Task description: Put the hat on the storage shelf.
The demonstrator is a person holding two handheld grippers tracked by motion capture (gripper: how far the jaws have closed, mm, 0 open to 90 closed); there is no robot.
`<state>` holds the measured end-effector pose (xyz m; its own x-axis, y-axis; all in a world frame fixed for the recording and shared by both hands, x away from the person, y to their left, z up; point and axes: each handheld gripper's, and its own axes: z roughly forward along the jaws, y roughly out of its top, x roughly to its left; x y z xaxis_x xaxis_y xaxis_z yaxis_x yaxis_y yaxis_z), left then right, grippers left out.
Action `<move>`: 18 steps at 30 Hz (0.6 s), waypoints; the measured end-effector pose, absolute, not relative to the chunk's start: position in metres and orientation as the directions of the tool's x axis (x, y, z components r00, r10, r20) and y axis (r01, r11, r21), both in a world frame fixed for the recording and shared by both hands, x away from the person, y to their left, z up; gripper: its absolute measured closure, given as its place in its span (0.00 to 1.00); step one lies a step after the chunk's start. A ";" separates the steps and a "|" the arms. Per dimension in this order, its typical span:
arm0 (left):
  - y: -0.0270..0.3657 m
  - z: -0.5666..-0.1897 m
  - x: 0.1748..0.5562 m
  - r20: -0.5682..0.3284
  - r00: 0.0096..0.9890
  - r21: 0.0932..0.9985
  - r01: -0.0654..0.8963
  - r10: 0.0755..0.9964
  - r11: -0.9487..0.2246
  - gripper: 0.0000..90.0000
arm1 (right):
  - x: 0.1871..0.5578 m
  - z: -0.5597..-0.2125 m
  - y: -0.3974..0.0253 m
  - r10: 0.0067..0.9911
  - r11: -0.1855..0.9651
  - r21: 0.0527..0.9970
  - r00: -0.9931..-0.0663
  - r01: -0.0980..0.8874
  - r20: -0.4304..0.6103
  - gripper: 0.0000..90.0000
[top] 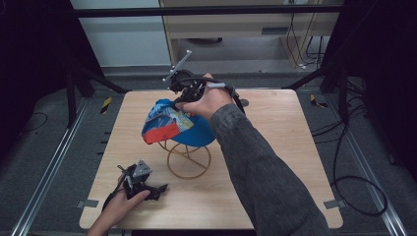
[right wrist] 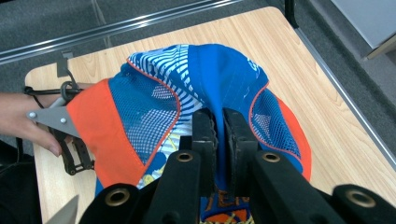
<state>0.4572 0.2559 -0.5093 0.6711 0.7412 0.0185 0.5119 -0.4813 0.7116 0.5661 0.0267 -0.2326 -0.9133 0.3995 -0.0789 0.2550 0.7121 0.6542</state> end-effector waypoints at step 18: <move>0.256 -0.509 0.457 0.019 0.670 0.711 0.513 0.742 -0.481 0.00 | 0.565 -0.230 0.016 0.422 0.675 0.687 -0.905 0.271 -0.057 0.83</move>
